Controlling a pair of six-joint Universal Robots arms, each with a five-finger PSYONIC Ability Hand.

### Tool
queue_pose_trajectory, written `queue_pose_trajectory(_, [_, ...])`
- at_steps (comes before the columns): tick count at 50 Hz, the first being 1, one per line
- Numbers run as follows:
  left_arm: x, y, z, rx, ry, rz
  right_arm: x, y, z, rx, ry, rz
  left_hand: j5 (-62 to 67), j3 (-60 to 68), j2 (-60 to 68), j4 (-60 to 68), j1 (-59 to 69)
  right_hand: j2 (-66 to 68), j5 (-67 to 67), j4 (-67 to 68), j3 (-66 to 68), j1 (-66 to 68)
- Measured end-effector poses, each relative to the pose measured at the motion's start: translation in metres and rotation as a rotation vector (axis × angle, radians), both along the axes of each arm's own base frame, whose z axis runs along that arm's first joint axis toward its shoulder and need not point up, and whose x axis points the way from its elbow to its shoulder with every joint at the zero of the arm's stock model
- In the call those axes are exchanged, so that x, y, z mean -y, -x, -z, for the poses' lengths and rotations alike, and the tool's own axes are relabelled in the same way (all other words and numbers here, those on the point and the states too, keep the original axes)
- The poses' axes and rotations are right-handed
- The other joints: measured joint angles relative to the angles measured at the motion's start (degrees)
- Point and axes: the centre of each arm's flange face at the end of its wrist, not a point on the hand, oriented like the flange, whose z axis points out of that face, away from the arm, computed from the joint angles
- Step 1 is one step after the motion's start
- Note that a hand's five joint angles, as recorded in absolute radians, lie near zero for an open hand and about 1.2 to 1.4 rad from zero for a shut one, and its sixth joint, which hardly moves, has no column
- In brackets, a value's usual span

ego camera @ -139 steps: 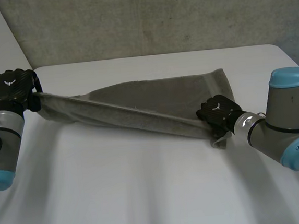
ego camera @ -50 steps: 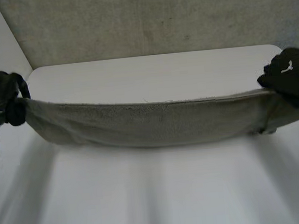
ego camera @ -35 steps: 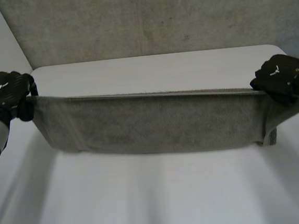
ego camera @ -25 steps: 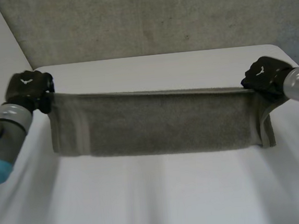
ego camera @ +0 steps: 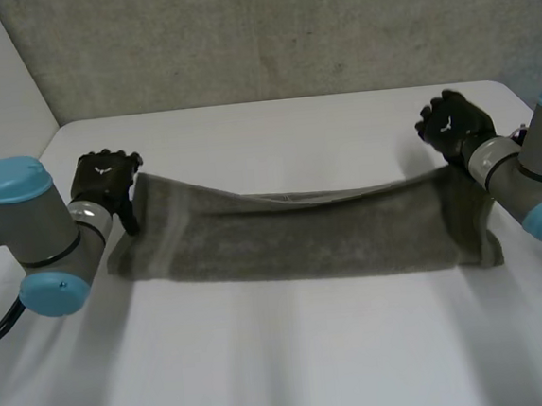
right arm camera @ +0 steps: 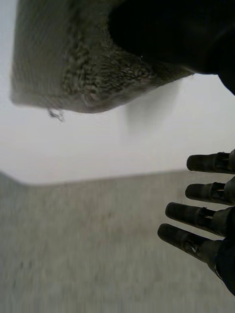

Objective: Fold the towel.

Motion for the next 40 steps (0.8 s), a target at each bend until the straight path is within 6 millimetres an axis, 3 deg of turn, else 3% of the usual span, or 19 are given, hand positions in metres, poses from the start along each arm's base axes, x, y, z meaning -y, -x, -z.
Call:
queue_pose_trajectory(9, [-0.002,0.008,-0.01,0.013,0.049,0.016,0.014,-0.003,-0.013,0.025,0.176,-0.059,-2.87,-2.63,-3.16,-1.77,-1.93,0.0,0.0,0.0,0.0,-0.17])
queue_pose_trajectory(13, [-0.002,0.007,-0.014,0.012,0.057,0.005,0.012,-0.009,-0.013,0.034,0.194,-0.166,-2.87,-2.63,-3.16,-1.77,-1.93,0.0,0.0,0.0,0.0,-0.17])
queue_pose_trajectory(21, [-0.002,0.004,-0.013,0.017,0.052,-0.024,0.011,-0.001,0.002,0.053,0.144,-0.322,-2.87,-2.64,-3.16,-1.76,-1.93,0.0,0.0,0.0,0.0,-0.33])
queue_pose_trajectory(29, [-0.004,0.002,-0.01,0.02,0.039,-0.032,0.015,0.013,0.017,0.073,0.084,-0.316,-2.87,-2.64,-3.16,-1.76,-1.93,0.0,0.0,0.0,0.0,-0.41])
queue_pose_trajectory(36, [-0.008,0.001,-0.013,0.016,0.038,-0.031,0.015,0.024,0.016,0.127,0.016,-0.269,-2.87,-2.64,-3.16,-1.77,-1.93,0.0,0.0,0.0,0.0,-0.41])
queue_pose_trajectory(40, [-0.011,0.0,-0.019,0.008,0.045,-0.028,0.011,0.03,0.004,0.203,-0.045,-0.229,-2.87,-2.64,-3.16,-1.77,-1.92,0.0,0.0,0.0,0.0,-0.41])
